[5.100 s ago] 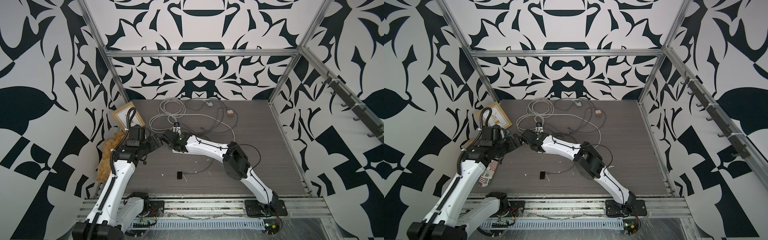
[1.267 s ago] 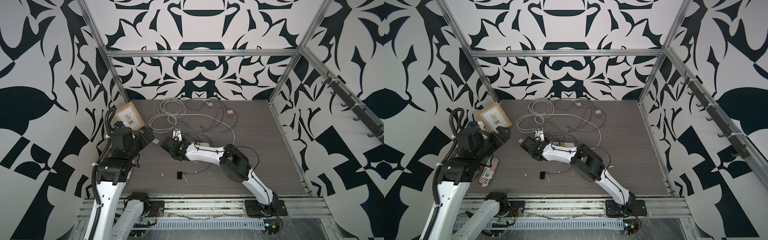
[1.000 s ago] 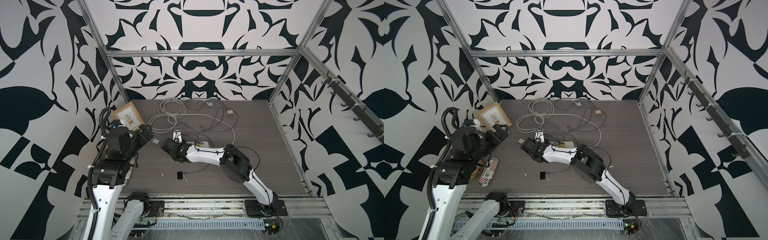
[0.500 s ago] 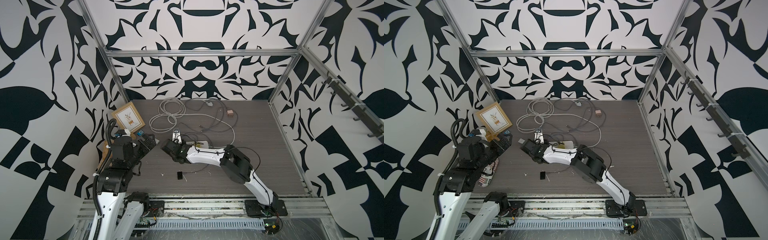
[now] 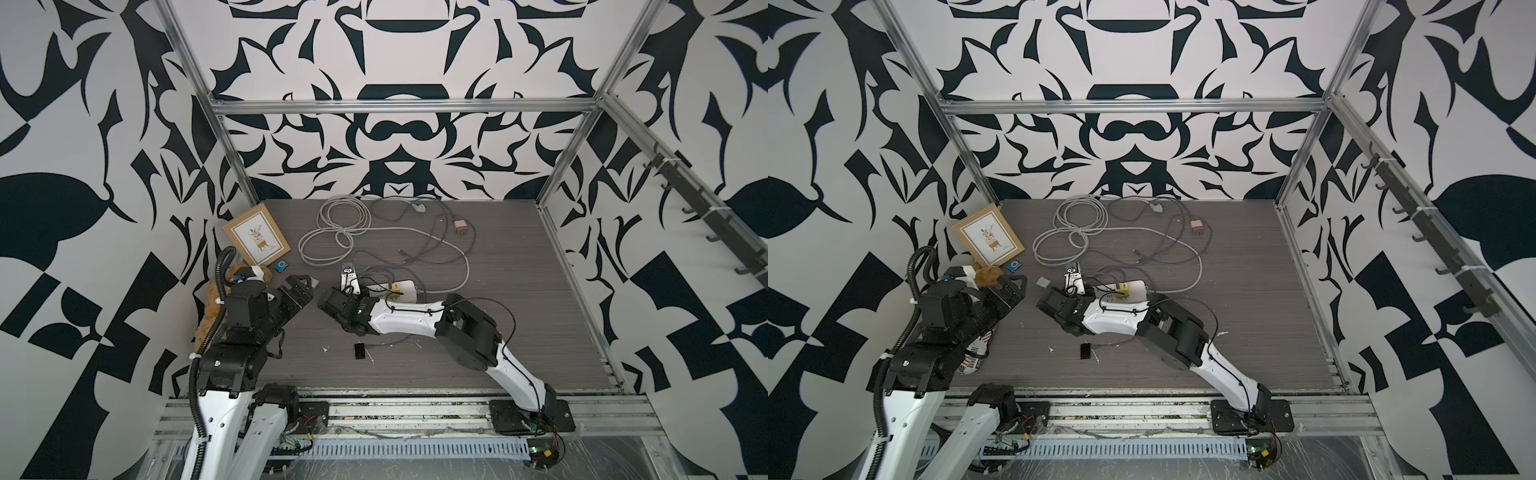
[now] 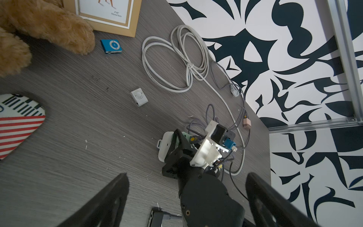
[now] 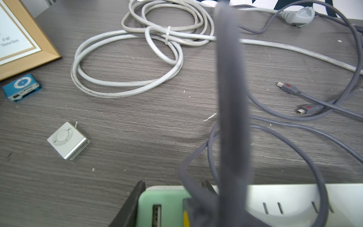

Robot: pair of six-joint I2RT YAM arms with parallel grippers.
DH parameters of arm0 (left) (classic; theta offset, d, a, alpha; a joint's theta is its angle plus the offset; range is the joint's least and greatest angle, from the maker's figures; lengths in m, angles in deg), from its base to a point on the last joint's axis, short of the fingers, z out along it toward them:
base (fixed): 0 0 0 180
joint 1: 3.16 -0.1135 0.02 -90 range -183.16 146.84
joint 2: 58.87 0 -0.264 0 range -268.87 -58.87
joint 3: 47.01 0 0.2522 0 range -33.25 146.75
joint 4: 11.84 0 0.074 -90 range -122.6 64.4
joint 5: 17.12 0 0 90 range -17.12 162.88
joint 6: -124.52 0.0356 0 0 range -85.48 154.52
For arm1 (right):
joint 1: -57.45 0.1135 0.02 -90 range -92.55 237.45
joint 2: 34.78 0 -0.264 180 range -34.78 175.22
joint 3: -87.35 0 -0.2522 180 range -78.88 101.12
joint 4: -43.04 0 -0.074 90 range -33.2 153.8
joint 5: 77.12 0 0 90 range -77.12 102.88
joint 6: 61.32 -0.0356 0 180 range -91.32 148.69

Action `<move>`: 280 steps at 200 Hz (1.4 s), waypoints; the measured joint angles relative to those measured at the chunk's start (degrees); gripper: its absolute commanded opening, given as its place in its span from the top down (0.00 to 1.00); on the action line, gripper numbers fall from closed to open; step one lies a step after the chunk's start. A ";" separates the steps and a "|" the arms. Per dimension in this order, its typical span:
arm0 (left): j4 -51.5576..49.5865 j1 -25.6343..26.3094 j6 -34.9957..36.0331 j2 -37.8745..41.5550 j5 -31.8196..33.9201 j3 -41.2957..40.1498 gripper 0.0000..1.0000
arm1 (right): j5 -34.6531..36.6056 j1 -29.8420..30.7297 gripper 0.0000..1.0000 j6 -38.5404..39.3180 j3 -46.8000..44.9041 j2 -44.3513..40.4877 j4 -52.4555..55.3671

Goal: Charge mp3
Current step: Insert the plug into the socket.

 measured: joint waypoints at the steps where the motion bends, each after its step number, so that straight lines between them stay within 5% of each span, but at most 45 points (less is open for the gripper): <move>1: 0.00 0.00 -0.02 0.02 0.00 0.00 0.03 | -0.02 0.00 1.00 0.00 -0.02 -0.04 0.00; 34: -0.07 0.00 -0.11 0.09 -0.17 0.00 0.02 | -0.98 0.39 0.99 -0.31 -1.22 -2.10 2.03; 117: -0.81 -0.02 -0.07 -0.39 -0.13 1.27 0.02 | -3.80 0.70 0.52 -3.37 1.09 -3.76 11.17; 180: -1.66 -0.04 0.63 -0.74 0.00 3.04 0.01 | -4.46 1.01 0.27 -4.35 1.42 -6.01 18.16; 231: -2.27 -0.04 1.03 -1.62 0.07 3.15 0.01 | -8.15 1.01 0.18 -5.73 1.40 -11.58 19.98; 280: -2.51 -0.02 1.27 -2.10 0.24 3.76 0.00 | -21.81 1.05 0.18 -10.56 -3.74 -21.57 22.01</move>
